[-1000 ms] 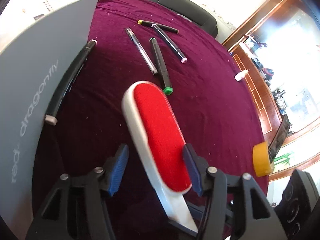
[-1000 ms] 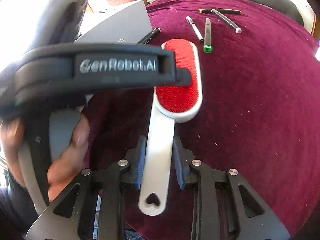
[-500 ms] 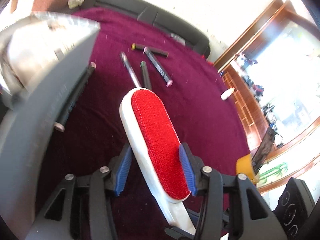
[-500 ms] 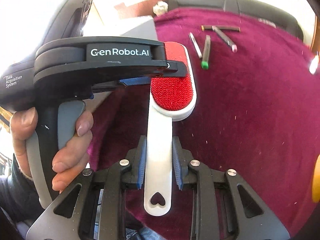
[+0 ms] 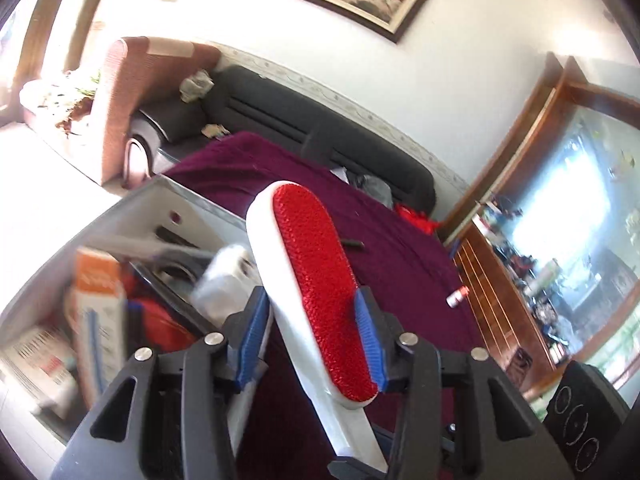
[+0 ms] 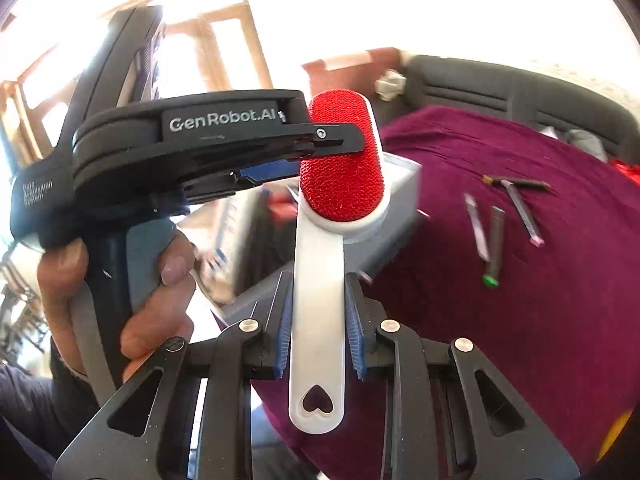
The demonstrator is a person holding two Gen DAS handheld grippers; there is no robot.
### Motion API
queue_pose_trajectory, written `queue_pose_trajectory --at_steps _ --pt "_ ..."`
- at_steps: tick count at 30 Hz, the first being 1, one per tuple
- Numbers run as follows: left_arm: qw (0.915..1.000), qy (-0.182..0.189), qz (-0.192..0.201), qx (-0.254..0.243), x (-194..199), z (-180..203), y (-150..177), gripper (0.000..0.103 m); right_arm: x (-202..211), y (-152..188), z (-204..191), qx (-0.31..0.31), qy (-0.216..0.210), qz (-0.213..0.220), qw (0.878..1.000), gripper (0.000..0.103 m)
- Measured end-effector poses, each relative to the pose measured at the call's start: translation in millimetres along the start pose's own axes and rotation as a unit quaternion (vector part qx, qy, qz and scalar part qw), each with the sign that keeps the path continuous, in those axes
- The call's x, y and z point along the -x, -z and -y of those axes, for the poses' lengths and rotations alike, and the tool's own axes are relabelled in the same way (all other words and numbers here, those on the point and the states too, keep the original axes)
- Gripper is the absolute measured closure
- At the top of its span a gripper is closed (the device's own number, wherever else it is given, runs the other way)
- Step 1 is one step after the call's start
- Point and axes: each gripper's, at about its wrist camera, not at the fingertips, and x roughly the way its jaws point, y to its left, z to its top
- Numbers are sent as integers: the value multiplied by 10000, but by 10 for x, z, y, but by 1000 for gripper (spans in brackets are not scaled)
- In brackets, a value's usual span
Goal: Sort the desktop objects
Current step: 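Carry the lint brush to the grey bin and open the right tool, then move the right tool to the green-capped black marker and close on it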
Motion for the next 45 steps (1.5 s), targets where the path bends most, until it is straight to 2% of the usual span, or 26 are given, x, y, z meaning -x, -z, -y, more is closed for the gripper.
queue_pose_trajectory --at_steps 7,12,15,16,17,19,21,23,26,29,32,36,39,40,41,45 --pt "9986 -251 69 468 -107 -585 -349 0 -524 -356 -188 91 -418 -101 9990 79" --pt "9964 -634 202 529 -67 -832 -398 0 -848 -495 -236 -214 -845 -152 9961 78" --pt "9925 -1017 198 652 -50 -922 -351 0 -885 -491 -272 -284 -519 -130 9982 67" --pt "9922 -1048 238 625 -28 -924 -337 0 -865 -491 -257 -300 -448 -78 9985 58" --pt "9925 -1031 332 567 13 -899 -322 0 -809 -481 -244 -329 -440 -12 9985 50" --pt "9923 -1000 526 512 94 -818 -282 0 -683 -461 -190 -392 -391 140 9984 46" --pt "9939 -846 591 399 183 -651 -234 0 -535 -418 -94 -446 -155 296 9984 43" --pt "9954 -693 644 159 239 -400 -155 0 -409 -327 78 -573 157 347 9976 31" --pt "9958 -540 687 -282 269 -44 4 0 -340 -189 465 -852 745 292 9931 31" --pt "9952 -415 593 -661 219 276 217 0 -365 -16 903 -1093 1642 266 9800 31" --pt "9944 -350 407 -914 91 453 458 0 -506 130 1364 -1253 2098 36 9697 31" --pt "9914 -492 234 -1192 -112 629 706 0 -755 163 1732 -1316 1745 -252 9755 31" --pt "9879 -725 167 -1362 -258 694 775 0 -1000 39 1896 -1272 1556 -475 9784 31" --pt "9870 -787 168 -1394 -293 719 795 0 -1050 19 1887 -1265 1475 -552 9794 34" --pt "9862 -816 182 -1428 -307 743 809 0 -1127 -15 1916 -1276 1459 -687 9786 39" --pt "9833 -937 252 -1542 -332 720 781 0 -1258 -25 1970 -1139 1739 -850 9745 39"
